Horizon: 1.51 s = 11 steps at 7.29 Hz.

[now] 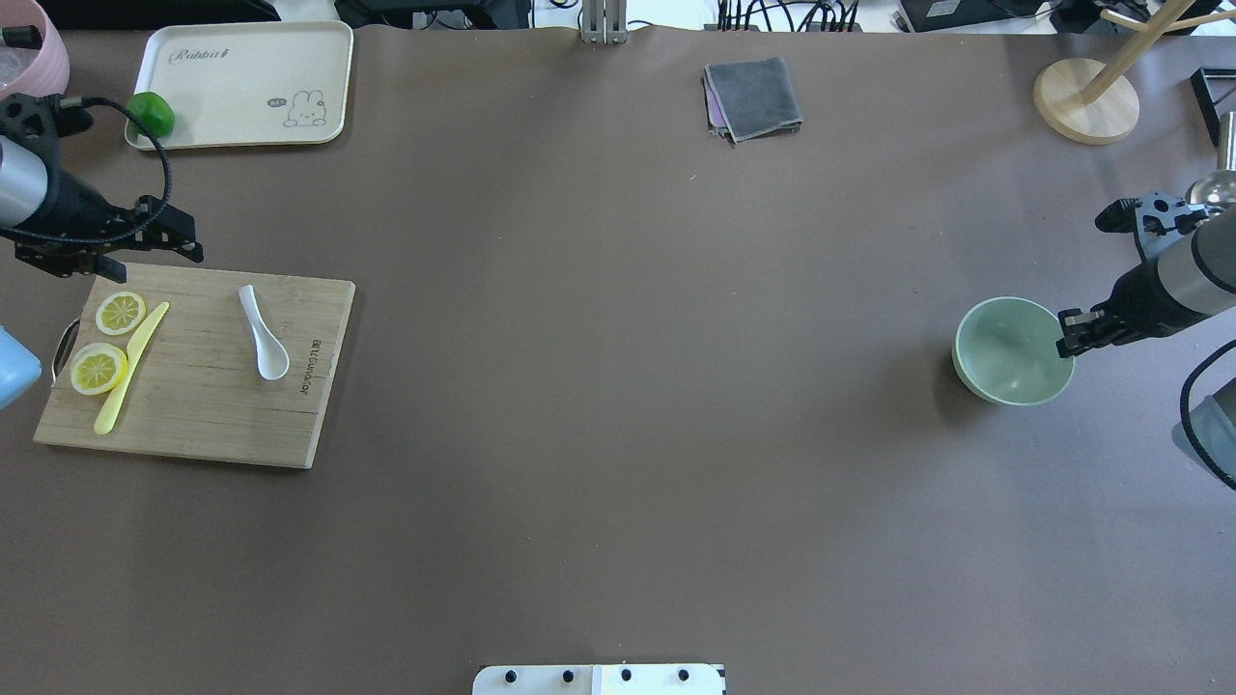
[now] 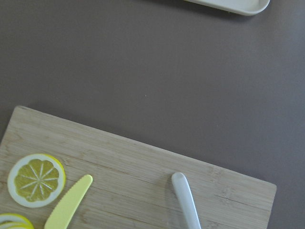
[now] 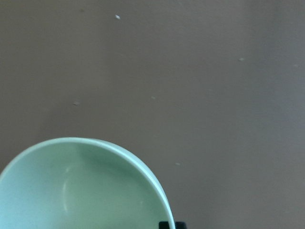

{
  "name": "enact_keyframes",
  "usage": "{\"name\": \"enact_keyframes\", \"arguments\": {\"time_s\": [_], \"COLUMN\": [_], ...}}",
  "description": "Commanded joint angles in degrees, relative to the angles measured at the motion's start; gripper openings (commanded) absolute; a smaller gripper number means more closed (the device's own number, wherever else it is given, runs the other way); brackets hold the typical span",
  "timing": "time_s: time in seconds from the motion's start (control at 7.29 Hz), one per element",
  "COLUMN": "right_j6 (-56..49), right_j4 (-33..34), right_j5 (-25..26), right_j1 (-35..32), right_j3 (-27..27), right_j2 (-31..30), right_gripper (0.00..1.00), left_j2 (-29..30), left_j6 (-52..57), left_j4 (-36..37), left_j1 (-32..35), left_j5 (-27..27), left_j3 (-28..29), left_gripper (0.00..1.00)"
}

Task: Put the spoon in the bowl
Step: 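Grasp the white spoon with the left gripper while the right drags the bowl closer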

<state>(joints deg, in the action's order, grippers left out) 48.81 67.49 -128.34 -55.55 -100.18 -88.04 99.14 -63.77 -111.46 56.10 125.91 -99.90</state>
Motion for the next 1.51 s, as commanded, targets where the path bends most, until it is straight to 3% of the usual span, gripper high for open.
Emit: {"name": "enact_keyframes", "arguments": {"time_s": [0.0,0.27,0.69,0.96,1.37], "right_j6": [17.39,29.98,38.9,39.35,41.63], "right_j4": [0.54,4.03,4.75,4.23,4.14], "right_j5": [1.32,8.33,16.08,17.68,19.08], "right_j1": [7.25,15.35,24.06,25.92,27.77], "right_j3": [-0.2,0.16,3.39,7.96,8.69], "right_j2": [10.11,19.79,28.33,31.86,33.54], "right_gripper": [0.0,0.0,0.0,0.0,0.0], "left_j2": [0.52,4.2,4.48,4.57,4.48], "left_j6": [-2.84,-4.0,-3.65,-3.65,-3.73], "left_j4": [0.01,-0.07,-0.25,-0.25,-0.25], "left_j1": [-3.79,-6.51,-7.32,-7.49,-7.67], "left_j5": [-0.4,-5.29,-6.03,-5.94,-6.03], "left_j3": [1.01,4.69,6.12,6.56,6.65], "left_gripper": [0.81,0.75,0.69,0.61,0.54]}}
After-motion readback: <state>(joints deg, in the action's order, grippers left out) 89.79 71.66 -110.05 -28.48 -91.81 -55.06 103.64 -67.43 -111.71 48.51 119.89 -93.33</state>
